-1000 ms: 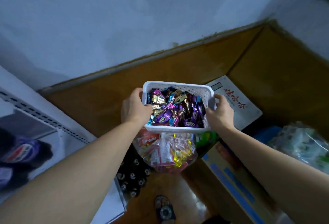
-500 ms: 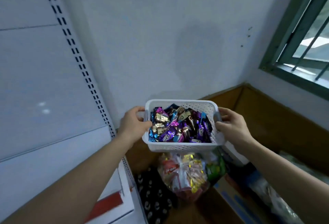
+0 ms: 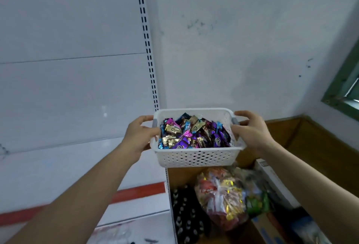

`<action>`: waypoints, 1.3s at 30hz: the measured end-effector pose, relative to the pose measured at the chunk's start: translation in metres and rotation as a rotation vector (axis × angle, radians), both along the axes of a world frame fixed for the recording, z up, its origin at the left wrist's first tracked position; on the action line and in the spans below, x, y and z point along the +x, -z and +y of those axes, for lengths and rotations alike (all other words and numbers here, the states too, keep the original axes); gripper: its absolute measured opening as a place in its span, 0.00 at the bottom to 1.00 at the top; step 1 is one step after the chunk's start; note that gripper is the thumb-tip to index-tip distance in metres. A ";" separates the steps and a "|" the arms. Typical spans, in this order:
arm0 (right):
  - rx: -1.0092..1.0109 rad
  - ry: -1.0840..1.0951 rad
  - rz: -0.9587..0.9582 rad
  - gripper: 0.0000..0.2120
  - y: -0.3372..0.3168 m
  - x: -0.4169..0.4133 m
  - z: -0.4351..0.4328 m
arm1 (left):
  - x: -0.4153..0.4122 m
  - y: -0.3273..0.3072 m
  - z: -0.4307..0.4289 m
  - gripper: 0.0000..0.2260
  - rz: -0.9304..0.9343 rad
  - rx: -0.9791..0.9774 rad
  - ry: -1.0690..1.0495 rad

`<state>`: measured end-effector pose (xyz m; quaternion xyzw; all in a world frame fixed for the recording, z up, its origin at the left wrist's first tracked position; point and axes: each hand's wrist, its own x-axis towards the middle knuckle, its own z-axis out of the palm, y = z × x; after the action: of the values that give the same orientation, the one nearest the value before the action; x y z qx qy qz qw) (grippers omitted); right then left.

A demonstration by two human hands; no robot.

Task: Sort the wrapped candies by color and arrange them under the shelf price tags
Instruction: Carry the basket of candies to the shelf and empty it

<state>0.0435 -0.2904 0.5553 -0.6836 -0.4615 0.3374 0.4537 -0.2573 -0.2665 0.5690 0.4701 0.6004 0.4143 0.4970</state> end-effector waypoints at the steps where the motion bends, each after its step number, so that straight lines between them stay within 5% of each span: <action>1: 0.000 -0.018 0.005 0.25 -0.002 -0.003 0.004 | -0.002 -0.003 -0.002 0.22 -0.043 -0.016 -0.028; 13: -0.004 -0.376 -0.005 0.21 -0.023 -0.093 0.065 | -0.075 -0.011 -0.038 0.23 -0.195 0.016 -0.470; 39: -0.017 -1.076 0.051 0.19 -0.014 -0.607 -0.031 | -0.508 0.016 -0.290 0.24 0.016 -0.010 -1.018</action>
<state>-0.5635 -0.3212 0.5694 -0.3461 -0.7326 0.5424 0.2221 -0.7650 -0.5568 0.5533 0.1184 0.7591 0.5975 0.2297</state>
